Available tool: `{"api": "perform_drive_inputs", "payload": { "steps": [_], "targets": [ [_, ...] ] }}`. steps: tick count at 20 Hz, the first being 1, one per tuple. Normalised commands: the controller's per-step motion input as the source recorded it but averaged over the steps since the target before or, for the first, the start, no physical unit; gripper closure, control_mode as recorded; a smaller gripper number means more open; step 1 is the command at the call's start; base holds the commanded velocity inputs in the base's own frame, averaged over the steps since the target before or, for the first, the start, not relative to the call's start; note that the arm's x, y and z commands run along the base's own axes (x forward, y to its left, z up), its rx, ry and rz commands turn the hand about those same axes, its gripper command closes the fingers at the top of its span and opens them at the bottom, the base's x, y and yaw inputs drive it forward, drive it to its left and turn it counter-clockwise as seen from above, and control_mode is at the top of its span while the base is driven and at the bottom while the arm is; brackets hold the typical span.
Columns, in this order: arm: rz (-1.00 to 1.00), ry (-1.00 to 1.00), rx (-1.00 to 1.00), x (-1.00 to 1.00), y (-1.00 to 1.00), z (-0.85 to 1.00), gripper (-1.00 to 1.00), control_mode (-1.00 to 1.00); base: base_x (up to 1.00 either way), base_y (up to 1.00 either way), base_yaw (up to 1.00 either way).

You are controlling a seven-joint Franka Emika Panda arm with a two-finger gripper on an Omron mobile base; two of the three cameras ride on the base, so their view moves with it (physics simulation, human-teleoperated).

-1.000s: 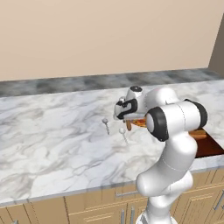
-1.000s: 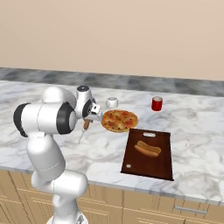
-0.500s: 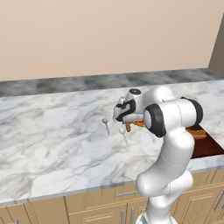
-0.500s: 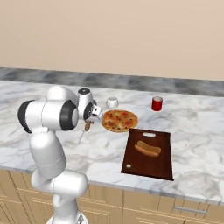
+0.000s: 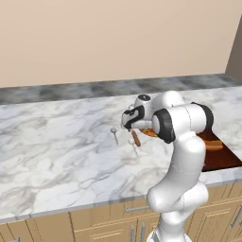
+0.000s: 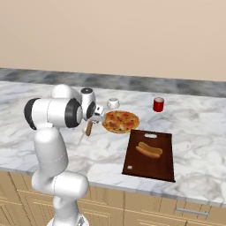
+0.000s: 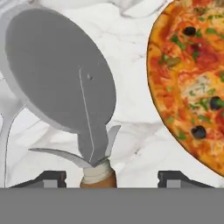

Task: Take the pizza cutter from the drawer on the left and place it on the dining counter for cutting.

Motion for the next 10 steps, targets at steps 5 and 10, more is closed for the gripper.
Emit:
{"api": "perform_drive_inputs", "payload": {
  "steps": [5, 10],
  "targets": [
    [0.00, 0.00, 0.00, -0.03, -0.01, 0.08, -1.00, -1.00, 0.00, 0.00, 0.00],
    [-0.03, -0.01, 0.00, -0.65, -0.04, 0.45, -1.00, -1.00, 0.00, 0.00, 0.00]
  ]
}}
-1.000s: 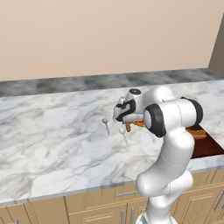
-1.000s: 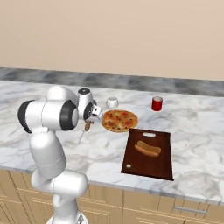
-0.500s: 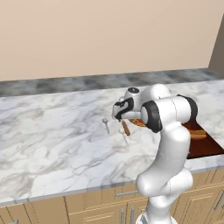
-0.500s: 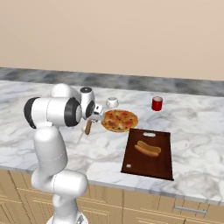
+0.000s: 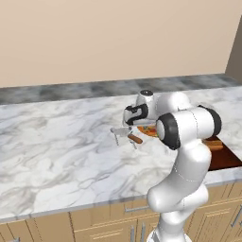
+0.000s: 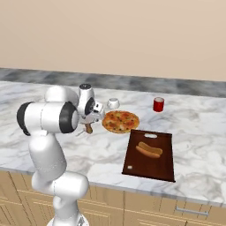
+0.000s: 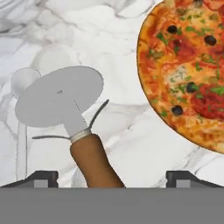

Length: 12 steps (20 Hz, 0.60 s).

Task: Take the pizza cutter from the drawer on the left and place it on the dining counter for cutting.

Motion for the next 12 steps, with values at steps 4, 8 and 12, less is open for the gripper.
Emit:
{"api": "perform_drive_inputs", "payload": {
  "steps": [4, 8, 12],
  "targets": [
    [-0.04, -0.02, 0.00, -1.00, -0.22, 0.60, -1.00, -1.00, 0.00, 0.00, 0.00],
    [-0.02, -0.03, 0.00, -1.00, -0.40, 0.65, -1.00, -1.00, 0.00, 0.00, 0.00],
    [-0.01, 0.00, 0.00, -1.00, -0.36, 0.65, -1.00, -1.00, 0.00, 0.00, 0.00]
  ]
}}
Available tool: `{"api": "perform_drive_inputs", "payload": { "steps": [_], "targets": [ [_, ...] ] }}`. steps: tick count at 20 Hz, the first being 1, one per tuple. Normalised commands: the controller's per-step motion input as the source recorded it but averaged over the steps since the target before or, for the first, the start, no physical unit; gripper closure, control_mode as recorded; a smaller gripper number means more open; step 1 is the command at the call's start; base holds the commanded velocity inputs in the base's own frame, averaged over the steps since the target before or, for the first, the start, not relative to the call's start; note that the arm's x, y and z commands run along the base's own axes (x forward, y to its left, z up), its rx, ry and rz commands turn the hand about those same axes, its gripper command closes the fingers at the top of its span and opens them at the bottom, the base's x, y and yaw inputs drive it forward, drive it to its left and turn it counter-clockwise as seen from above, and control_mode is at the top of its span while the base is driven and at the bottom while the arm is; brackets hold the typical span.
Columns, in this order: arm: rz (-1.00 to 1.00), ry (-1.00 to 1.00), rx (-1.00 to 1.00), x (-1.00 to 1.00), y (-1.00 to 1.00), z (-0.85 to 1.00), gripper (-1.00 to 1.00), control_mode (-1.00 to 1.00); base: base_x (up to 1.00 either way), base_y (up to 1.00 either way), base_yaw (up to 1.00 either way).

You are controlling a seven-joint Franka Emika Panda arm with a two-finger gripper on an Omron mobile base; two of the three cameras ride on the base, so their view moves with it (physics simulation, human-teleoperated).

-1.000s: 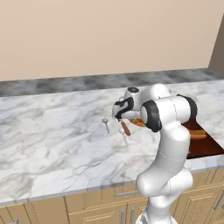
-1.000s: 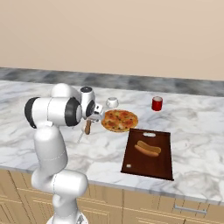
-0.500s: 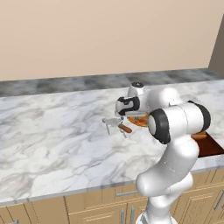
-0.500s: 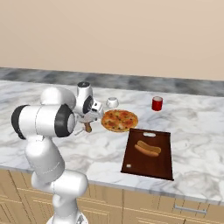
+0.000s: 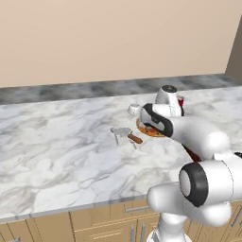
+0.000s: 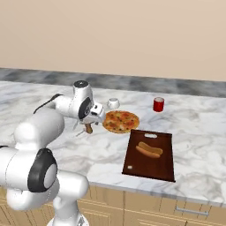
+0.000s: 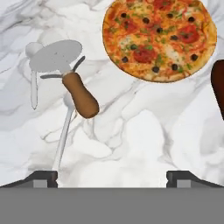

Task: Take the pizza cutter from the drawer on the left and place it on the dining counter for cutting.

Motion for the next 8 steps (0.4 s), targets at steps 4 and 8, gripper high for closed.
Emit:
{"api": "perform_drive_inputs", "payload": {
  "steps": [4, 8],
  "targets": [
    [-0.01, 0.04, 0.00, -1.00, -0.15, 0.63, -1.00, -1.00, 0.00, 0.00, 0.00],
    [-0.02, 0.07, 0.00, -0.99, -0.03, 0.66, -1.00, -1.00, 0.00, 0.00, 0.00]
  ]
}}
